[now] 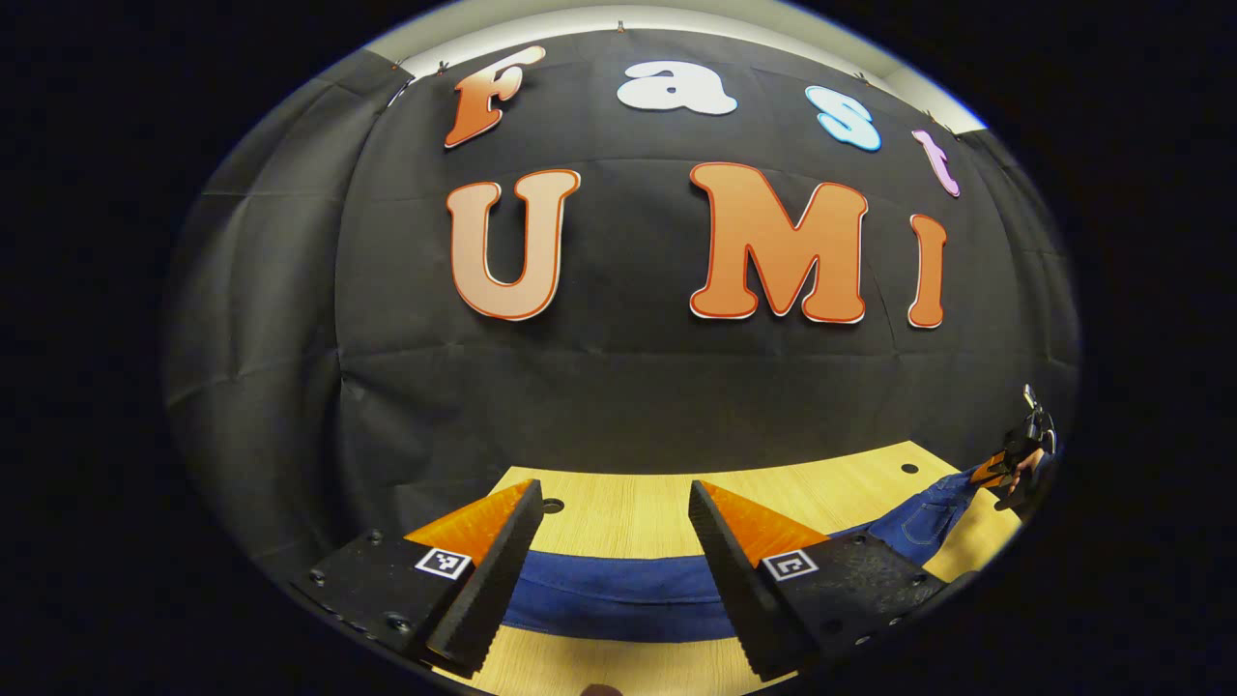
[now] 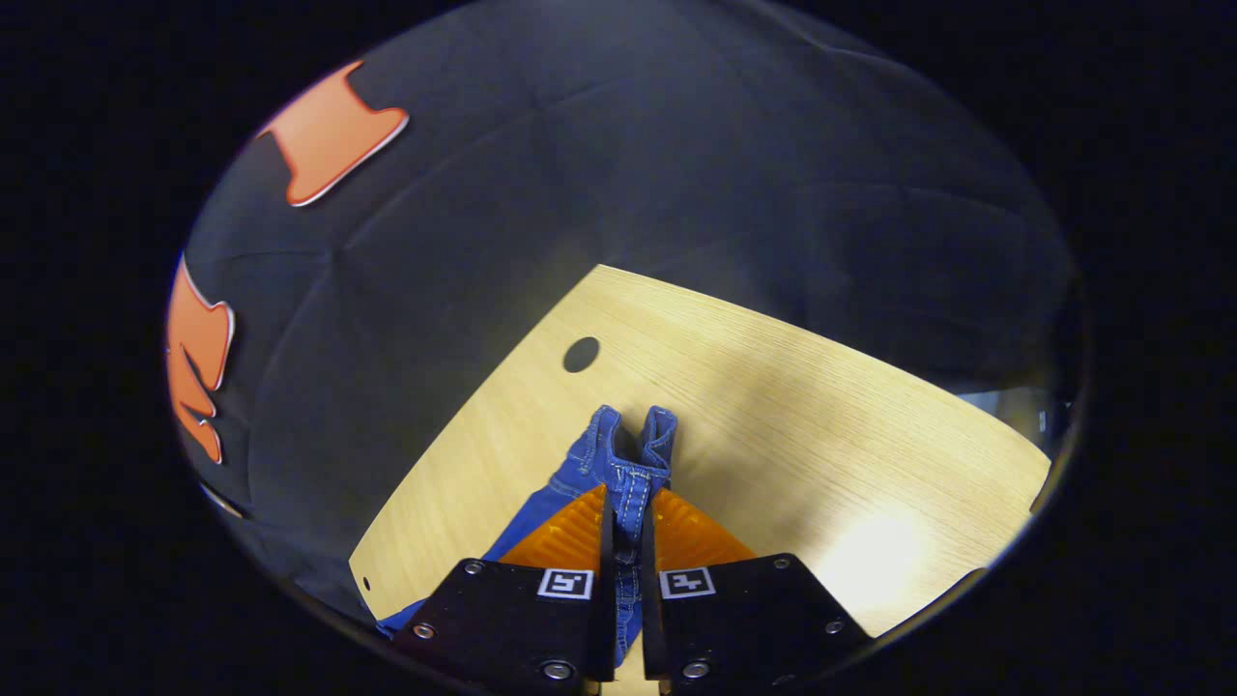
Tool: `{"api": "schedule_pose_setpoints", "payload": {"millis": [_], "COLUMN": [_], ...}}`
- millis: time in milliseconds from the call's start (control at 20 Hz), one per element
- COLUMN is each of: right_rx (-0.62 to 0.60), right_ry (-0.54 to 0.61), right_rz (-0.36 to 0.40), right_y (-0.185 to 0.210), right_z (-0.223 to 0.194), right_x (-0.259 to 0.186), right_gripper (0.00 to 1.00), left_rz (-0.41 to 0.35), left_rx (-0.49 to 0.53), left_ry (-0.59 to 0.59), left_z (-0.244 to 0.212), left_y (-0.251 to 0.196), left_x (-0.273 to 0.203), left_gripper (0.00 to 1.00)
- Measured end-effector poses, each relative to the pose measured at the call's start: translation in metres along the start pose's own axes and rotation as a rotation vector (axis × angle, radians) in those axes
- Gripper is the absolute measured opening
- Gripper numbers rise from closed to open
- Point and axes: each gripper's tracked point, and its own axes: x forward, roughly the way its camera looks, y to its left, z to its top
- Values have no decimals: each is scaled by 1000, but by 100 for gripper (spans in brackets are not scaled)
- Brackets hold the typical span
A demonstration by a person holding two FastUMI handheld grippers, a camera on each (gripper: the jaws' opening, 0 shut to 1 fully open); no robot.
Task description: Grasp the waist and the cuffs of the jeans and fold them to make the two legs overlap; first hold the waist and fold one-third of the jeans toward the cuffs, then hold the cuffs and fold the remaining one-third in the same direction to finish folding.
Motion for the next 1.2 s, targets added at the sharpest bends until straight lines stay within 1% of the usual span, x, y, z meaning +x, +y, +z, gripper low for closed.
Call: {"api": "schedule_pose_setpoints", "payload": {"millis": [250, 350, 450, 550, 700, 850, 950, 1000, 1200], "right_rx": [-201, -260, -308, -367, -455, -541, -598, -628, -686], "right_ry": [-57, -78, -98, -100, -122, -135, -153, -166, -133], "right_rz": [87, 136, 179, 217, 261, 297, 321, 318, 357], "right_y": [73, 103, 124, 147, 190, 235, 254, 259, 288], "right_z": [-4, -7, -8, -19, -46, -73, -90, -98, -144], "right_x": [-37, -51, -62, -73, -94, -103, -118, -126, -133], "right_gripper": [11, 11, 11, 11, 11, 11, 11, 11, 11], "left_rz": [-1, 1, 4, 3, 3, 9, 11, 10, 23], "left_rx": [-19, -33, -48, -61, -79, -90, -102, -109, -129], "left_ry": [6, 8, 13, 18, 28, 37, 40, 42, 60], "left_z": [-5, -8, -11, -15, -21, -27, -30, -32, -43], "left_y": [14, 20, 26, 32, 42, 52, 58, 62, 74], "left_x": [-2, -1, 2, 3, 6, 9, 12, 13, 16], "left_gripper": [93, 93, 94, 94, 94, 94, 95, 95, 96]}}
